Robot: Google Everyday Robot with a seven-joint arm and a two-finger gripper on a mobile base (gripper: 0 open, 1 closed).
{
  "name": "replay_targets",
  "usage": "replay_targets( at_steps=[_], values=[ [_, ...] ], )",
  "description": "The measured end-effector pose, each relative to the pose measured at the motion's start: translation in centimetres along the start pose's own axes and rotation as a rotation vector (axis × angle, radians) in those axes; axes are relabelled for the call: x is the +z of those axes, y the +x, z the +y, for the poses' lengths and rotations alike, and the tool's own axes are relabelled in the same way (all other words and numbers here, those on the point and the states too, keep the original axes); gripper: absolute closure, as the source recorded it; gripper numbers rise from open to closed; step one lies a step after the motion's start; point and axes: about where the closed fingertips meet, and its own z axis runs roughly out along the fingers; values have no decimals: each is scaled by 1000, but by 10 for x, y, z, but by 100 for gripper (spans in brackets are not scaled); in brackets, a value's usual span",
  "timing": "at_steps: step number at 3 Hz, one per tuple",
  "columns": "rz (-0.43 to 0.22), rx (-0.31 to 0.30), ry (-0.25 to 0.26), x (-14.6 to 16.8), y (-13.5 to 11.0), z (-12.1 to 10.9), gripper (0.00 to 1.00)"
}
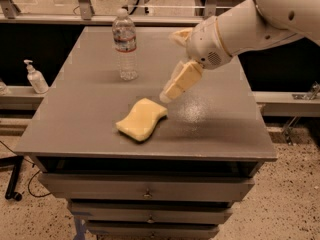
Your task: Knock water bottle over
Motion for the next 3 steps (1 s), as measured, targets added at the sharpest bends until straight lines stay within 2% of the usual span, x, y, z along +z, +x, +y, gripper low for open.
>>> replay_targets(
  at_steps=[1, 2, 3],
  values=[
    [0, 0, 0, 0, 0, 0, 0],
    [-26, 8, 16, 1, -2, 1, 0],
    [-81, 39, 53, 14, -2, -3, 0]
  ],
)
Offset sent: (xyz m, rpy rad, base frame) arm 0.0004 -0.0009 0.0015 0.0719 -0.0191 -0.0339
